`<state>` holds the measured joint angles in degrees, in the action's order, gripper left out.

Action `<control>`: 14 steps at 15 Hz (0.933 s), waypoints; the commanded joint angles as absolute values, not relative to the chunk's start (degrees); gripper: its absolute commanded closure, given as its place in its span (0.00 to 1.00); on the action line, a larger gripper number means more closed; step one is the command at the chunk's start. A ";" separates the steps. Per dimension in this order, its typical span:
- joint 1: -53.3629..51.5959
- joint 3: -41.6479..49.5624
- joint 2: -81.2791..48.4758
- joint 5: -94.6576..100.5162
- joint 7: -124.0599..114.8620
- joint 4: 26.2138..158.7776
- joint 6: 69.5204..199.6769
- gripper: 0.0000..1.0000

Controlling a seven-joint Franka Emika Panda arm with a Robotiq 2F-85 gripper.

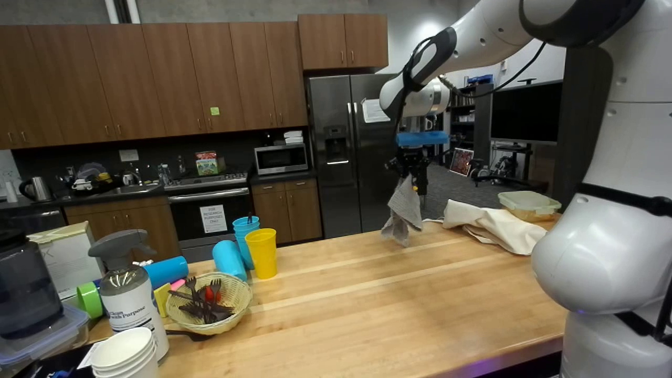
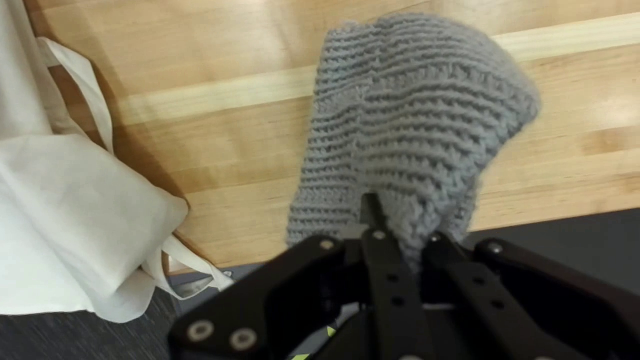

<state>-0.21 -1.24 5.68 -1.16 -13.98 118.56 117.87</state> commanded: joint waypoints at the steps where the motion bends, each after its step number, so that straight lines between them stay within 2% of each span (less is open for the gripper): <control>1: -1.62 -3.32 8.72 1.44 -15.42 119.30 117.24 0.99; 14: -7.88 -13.48 15.34 10.05 -15.69 126.53 119.13 0.99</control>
<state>-6.99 -12.81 13.47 8.26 -16.05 123.94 118.18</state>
